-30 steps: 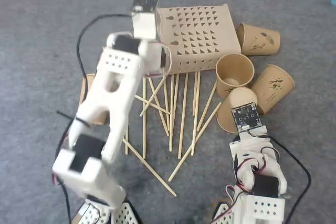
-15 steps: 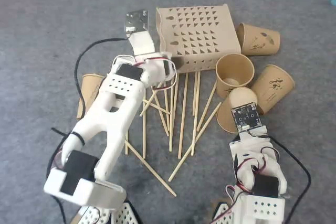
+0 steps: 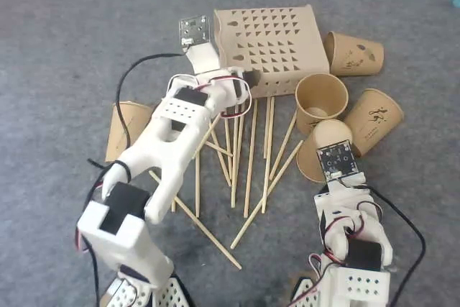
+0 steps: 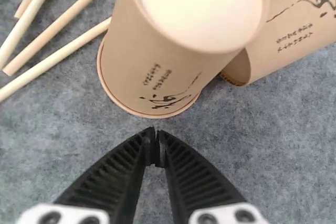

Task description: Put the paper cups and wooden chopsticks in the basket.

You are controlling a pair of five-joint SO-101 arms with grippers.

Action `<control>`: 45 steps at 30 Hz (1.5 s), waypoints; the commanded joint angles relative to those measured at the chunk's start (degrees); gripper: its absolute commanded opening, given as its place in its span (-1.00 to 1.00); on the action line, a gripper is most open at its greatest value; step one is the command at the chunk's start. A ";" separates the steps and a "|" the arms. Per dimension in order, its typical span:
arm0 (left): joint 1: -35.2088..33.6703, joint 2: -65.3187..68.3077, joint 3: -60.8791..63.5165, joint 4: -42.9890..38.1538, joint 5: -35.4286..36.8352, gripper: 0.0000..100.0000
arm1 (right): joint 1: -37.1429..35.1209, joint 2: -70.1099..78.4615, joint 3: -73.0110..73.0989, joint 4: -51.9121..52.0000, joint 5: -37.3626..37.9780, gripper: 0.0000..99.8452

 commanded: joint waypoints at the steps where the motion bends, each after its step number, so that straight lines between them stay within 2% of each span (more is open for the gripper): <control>1: 2.37 -0.44 -3.12 -1.49 0.44 -0.51 | 0.22 -1.19 0.97 -0.57 0.70 -0.98; 10: 5.54 -0.53 -5.05 -1.85 0.18 -0.97 | 0.22 -1.19 0.97 -0.48 0.70 -0.98; 23: 3.87 -11.96 -7.60 -1.05 -0.09 -0.97 | 0.22 -1.19 0.97 -0.31 0.70 -0.98; 27: 3.16 -15.56 -8.22 2.99 -8.00 -0.97 | 0.22 -1.19 0.97 -0.31 0.70 -0.98; 30: 2.90 -16.62 -12.00 9.41 -12.22 -0.97 | 0.22 -1.19 0.97 -0.31 0.70 -0.98; 34: 1.49 -13.63 -22.02 19.43 -12.31 -0.97 | 0.22 -1.19 0.97 -0.22 0.70 -0.98; 45: -0.35 10.99 -64.40 47.21 -12.40 -0.97 | 0.22 -1.19 0.97 -0.22 0.70 -0.98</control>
